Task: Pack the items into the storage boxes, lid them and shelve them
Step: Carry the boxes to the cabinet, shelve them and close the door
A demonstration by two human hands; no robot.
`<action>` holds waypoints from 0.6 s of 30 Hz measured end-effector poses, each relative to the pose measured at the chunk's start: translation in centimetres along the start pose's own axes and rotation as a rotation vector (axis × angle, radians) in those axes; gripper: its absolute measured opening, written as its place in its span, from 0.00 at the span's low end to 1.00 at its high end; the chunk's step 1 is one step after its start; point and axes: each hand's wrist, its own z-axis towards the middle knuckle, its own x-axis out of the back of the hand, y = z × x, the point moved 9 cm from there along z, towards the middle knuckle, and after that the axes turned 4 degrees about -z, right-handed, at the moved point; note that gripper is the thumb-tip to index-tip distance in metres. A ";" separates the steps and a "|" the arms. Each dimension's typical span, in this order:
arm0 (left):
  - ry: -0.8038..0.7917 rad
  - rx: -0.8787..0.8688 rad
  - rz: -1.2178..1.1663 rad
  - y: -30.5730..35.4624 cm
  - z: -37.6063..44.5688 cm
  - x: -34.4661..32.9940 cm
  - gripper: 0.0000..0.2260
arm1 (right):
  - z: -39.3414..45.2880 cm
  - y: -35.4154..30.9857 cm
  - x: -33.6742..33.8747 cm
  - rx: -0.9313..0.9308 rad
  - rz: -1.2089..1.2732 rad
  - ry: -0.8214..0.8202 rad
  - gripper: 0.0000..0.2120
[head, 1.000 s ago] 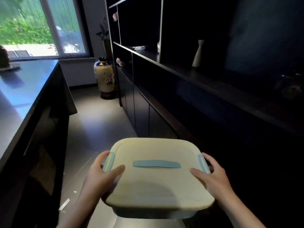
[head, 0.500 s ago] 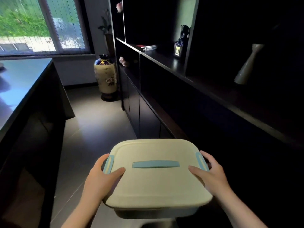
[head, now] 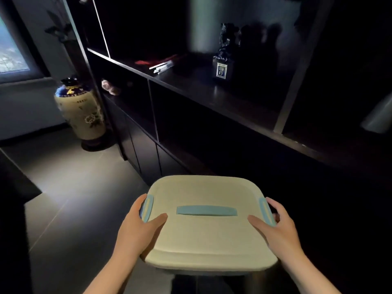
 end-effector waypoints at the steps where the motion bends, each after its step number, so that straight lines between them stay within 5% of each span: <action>1: -0.026 -0.006 0.001 0.2 1.7 -0.6 0.34 | 1.1 -0.1 -0.3 -0.009 -0.006 0.040 0.30; 18: -0.394 -0.125 -0.058 7.0 27.1 -12.4 0.29 | 14.1 -0.1 -5.2 -0.170 -0.007 0.538 0.27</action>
